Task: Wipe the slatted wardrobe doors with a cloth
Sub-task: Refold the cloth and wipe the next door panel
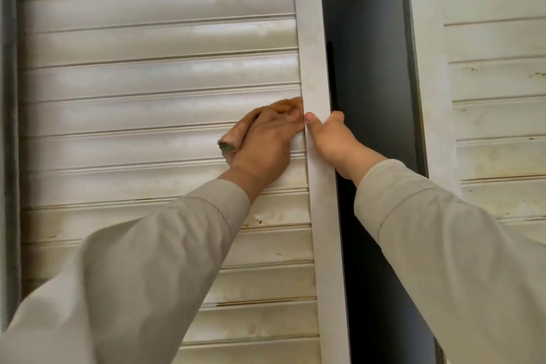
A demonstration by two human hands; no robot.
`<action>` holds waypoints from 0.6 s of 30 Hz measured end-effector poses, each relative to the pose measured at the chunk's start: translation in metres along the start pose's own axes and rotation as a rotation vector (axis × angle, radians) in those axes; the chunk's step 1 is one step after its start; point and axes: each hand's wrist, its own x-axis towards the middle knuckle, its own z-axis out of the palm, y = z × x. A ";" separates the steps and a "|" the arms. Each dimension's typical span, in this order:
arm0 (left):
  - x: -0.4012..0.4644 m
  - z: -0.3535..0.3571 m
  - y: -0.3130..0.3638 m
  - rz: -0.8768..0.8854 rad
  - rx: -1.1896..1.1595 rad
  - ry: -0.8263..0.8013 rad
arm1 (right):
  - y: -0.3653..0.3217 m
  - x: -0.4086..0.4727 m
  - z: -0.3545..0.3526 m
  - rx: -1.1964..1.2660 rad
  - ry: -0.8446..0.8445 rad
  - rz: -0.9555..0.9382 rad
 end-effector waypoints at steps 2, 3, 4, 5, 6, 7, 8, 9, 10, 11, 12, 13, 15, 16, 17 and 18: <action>-0.008 -0.001 0.003 0.065 -0.022 -0.031 | 0.000 0.000 0.000 -0.015 0.010 0.004; -0.016 -0.001 0.004 0.109 -0.032 -0.054 | 0.000 0.000 0.000 -0.018 0.012 0.011; -0.025 -0.001 0.006 0.141 -0.039 -0.057 | -0.001 -0.001 -0.001 -0.023 0.009 0.017; -0.034 -0.002 0.008 0.156 -0.048 -0.052 | -0.002 -0.002 -0.001 -0.027 0.006 0.023; -0.041 -0.003 0.010 0.150 -0.054 -0.052 | -0.002 -0.002 -0.001 -0.032 0.009 0.027; -0.045 -0.005 0.011 0.139 -0.058 -0.075 | -0.003 -0.003 -0.002 -0.034 0.017 0.032; -0.047 -0.007 0.012 0.131 -0.057 -0.108 | -0.003 -0.004 -0.002 -0.036 0.023 0.038; -0.045 -0.010 0.012 0.131 -0.052 -0.132 | -0.004 -0.005 -0.001 -0.036 0.026 0.040; -0.043 -0.015 0.011 0.142 -0.041 -0.158 | -0.005 -0.005 -0.001 -0.034 0.027 0.038; -0.041 -0.019 0.009 0.163 -0.021 -0.188 | -0.005 -0.006 -0.001 -0.033 0.027 0.035; -0.040 -0.023 0.007 0.178 0.011 -0.235 | -0.005 -0.006 -0.002 -0.035 0.024 0.035; -0.038 -0.026 0.004 0.170 0.057 -0.291 | -0.005 -0.006 -0.002 -0.036 0.021 0.035; -0.030 -0.033 -0.003 0.117 0.160 -0.359 | -0.003 -0.006 -0.003 -0.030 0.018 0.033; -0.021 -0.035 -0.006 0.107 0.195 -0.353 | -0.003 -0.005 -0.003 -0.026 0.016 0.025; -0.012 -0.037 -0.008 0.102 0.212 -0.347 | -0.001 -0.004 -0.003 -0.020 0.013 0.016; 0.000 -0.040 -0.010 0.070 0.211 -0.361 | -0.001 -0.004 -0.004 -0.019 0.012 0.012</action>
